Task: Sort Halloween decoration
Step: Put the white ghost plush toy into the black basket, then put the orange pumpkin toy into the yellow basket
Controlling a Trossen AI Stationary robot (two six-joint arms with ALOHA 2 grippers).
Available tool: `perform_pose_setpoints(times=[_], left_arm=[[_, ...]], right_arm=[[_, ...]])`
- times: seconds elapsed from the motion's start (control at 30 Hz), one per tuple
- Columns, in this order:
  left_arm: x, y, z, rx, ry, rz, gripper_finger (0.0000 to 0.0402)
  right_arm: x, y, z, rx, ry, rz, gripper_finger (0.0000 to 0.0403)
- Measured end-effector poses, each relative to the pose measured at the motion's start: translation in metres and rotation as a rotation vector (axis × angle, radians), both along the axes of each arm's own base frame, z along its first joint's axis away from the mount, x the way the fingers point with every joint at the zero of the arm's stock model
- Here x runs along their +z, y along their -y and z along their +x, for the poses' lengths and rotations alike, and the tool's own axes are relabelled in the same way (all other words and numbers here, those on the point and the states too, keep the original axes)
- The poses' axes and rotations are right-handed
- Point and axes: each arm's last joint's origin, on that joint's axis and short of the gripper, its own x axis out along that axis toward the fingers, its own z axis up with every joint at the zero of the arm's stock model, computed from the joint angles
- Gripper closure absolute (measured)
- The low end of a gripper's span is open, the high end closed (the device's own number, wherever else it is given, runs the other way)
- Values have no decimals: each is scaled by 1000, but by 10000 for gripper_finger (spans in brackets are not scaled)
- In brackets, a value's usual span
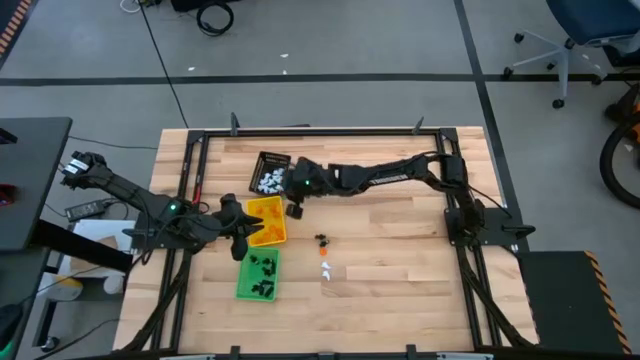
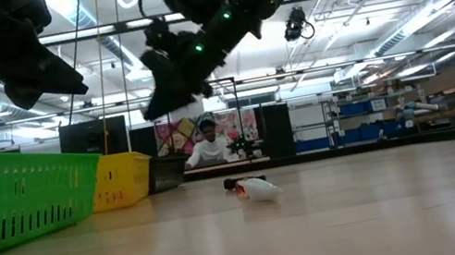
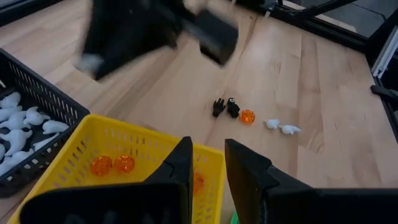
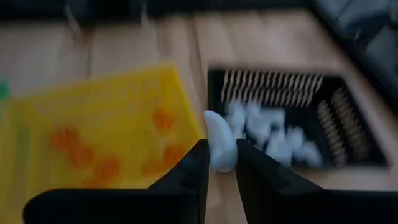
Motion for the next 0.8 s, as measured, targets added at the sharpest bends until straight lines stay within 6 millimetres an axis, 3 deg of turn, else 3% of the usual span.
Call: perform_pose_setpoints(times=[0.33, 0.43, 0.7, 0.8], left_arm=[[0, -1, 0, -2, -9, 13, 333], [-1, -1, 0, 8, -10, 24, 333], [0, -3, -1, 37, -5, 73, 333], [0, -3, -1, 35, -7, 78, 333]], right_arm=[[4, 43, 39, -54, 102, -13, 327], [-5, 53, 39, -54, 52, 26, 318], [-5, 61, 36, -23, 40, 114, 257], [6, 58, 29, -21, -4, 109, 244]])
